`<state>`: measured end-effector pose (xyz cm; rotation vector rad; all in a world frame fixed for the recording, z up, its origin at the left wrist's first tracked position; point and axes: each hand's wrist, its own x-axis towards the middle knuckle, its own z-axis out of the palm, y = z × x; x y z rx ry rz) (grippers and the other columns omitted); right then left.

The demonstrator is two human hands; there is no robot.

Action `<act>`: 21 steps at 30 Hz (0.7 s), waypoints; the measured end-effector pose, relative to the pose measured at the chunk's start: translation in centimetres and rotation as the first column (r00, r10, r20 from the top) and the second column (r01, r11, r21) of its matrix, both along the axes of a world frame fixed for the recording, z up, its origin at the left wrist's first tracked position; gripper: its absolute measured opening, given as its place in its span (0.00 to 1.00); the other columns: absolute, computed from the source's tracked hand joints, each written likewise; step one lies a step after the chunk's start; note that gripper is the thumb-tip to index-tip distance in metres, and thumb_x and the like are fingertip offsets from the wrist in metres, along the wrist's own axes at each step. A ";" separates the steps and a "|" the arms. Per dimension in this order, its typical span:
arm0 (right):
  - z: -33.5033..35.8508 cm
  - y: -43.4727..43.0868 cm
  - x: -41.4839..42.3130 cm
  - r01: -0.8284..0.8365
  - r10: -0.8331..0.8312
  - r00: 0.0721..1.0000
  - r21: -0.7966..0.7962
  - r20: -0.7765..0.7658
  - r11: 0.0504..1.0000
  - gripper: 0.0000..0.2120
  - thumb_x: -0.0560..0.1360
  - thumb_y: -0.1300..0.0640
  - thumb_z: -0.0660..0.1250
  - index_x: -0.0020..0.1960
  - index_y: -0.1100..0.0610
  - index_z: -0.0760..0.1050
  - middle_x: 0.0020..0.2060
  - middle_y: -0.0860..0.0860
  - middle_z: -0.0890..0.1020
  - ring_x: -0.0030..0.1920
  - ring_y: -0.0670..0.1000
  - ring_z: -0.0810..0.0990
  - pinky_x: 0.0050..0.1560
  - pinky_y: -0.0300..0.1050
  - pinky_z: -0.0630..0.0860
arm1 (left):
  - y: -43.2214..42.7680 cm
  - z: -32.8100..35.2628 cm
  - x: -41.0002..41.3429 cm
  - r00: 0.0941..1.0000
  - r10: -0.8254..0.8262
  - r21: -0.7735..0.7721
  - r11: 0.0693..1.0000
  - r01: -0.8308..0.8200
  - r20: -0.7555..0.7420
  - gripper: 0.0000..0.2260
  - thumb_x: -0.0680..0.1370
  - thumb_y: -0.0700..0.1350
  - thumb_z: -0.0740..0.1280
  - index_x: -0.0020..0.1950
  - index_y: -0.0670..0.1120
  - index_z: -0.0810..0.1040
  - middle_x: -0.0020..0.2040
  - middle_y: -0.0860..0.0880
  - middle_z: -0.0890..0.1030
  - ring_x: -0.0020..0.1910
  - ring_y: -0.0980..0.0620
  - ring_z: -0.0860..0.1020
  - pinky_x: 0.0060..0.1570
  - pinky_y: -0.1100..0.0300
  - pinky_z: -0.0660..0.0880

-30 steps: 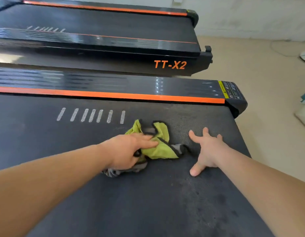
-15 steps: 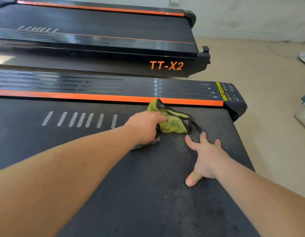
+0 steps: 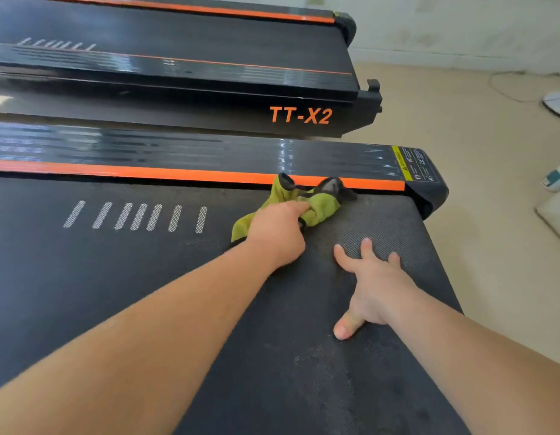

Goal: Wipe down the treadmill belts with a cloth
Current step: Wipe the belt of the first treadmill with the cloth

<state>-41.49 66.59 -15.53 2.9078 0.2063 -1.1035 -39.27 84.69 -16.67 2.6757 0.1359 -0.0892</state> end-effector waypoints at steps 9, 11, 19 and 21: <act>0.2 0.0 -0.1 -0.010 0.010 1.000 -0.005 -0.009 1.000 0.69 0.59 0.40 0.86 0.80 0.32 0.37 0.81 0.46 0.31 0.80 0.68 0.34 0.73 0.78 0.59 | 4.4 -1.2 -3.0 0.989 -0.151 0.096 0.984 0.151 -0.009 0.33 0.78 0.38 0.64 0.81 0.57 0.65 0.80 0.53 0.68 0.76 0.46 0.68 0.72 0.56 0.68; 0.1 0.0 -0.1 -0.010 0.010 1.000 -0.011 -0.008 1.000 0.70 0.59 0.40 0.85 0.79 0.31 0.34 0.80 0.46 0.30 0.80 0.69 0.34 0.72 0.78 0.59 | 2.8 -0.4 -3.2 0.998 0.058 0.040 0.997 -0.059 0.033 0.31 0.78 0.42 0.66 0.80 0.58 0.67 0.74 0.51 0.75 0.72 0.45 0.72 0.66 0.59 0.68; -0.1 -0.2 -0.1 0.008 -0.007 1.000 0.006 -0.006 1.000 0.67 0.57 0.40 0.86 0.83 0.38 0.45 0.80 0.44 0.31 0.80 0.67 0.34 0.73 0.77 0.59 | 2.5 -1.0 -6.4 0.936 -0.346 -0.017 0.938 0.346 -0.064 0.35 0.76 0.38 0.64 0.81 0.58 0.64 0.77 0.53 0.71 0.74 0.48 0.71 0.72 0.56 0.69; 0.1 -0.1 -0.2 -0.002 0.002 1.000 0.001 -0.008 1.000 0.69 0.59 0.40 0.85 0.80 0.32 0.37 0.80 0.45 0.30 0.80 0.68 0.33 0.72 0.79 0.58 | 2.7 -1.1 -5.6 0.996 -0.081 -0.004 0.997 0.081 0.028 0.33 0.78 0.40 0.65 0.82 0.57 0.64 0.80 0.53 0.67 0.77 0.47 0.67 0.74 0.57 0.65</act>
